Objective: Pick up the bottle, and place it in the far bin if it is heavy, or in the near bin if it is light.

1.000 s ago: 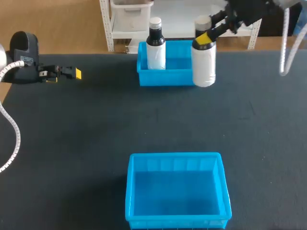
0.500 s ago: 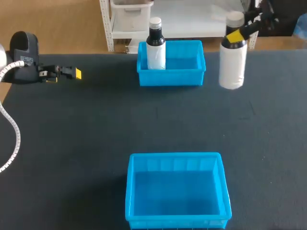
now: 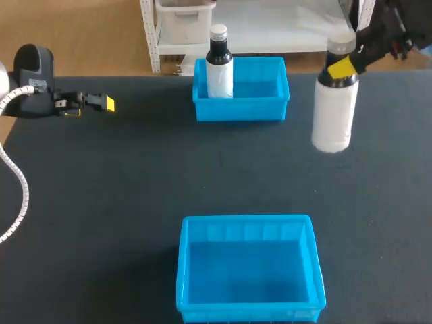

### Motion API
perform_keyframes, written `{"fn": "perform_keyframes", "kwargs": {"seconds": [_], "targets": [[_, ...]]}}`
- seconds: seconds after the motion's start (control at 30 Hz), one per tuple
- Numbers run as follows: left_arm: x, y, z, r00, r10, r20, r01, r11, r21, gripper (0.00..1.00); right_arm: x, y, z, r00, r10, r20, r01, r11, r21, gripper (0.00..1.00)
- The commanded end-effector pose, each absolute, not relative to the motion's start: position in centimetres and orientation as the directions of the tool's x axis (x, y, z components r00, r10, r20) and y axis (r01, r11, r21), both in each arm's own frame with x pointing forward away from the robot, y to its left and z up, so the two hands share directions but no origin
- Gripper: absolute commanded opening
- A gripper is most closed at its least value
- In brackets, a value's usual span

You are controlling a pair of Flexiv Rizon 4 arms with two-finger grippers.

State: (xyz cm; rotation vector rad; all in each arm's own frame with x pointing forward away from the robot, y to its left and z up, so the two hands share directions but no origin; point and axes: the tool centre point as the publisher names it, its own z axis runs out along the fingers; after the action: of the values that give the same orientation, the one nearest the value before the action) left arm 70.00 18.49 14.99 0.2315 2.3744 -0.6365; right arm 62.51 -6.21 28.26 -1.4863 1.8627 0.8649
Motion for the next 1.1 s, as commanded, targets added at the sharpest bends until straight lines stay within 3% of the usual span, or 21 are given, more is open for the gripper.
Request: {"fn": "perform_keyframes", "kwargs": {"seconds": [0.03, 0.63, 1.1], "targets": [[70.0, 18.5, 15.0, -0.767, 0.0, -0.642, 0.321, 0.866, -0.383, 1.0, 57.8, -4.5, 28.8, -0.195, -0.589, -0.784, -0.946, 0.325, -0.01, 0.0], [70.0, 18.5, 15.0, -0.767, 0.0, -0.642, 0.321, 0.866, -0.383, 1.0, 46.9, 2.6, 27.3, -0.101, -0.573, -0.814, -0.981, 0.194, -0.014, 0.0], [70.0, 18.5, 15.0, -0.767, 0.0, -0.642, 0.321, 0.866, -0.383, 1.0, 44.0, 7.4, 23.5, 0.034, -0.569, -0.822, -0.999, -0.036, -0.017, 0.0]]}}
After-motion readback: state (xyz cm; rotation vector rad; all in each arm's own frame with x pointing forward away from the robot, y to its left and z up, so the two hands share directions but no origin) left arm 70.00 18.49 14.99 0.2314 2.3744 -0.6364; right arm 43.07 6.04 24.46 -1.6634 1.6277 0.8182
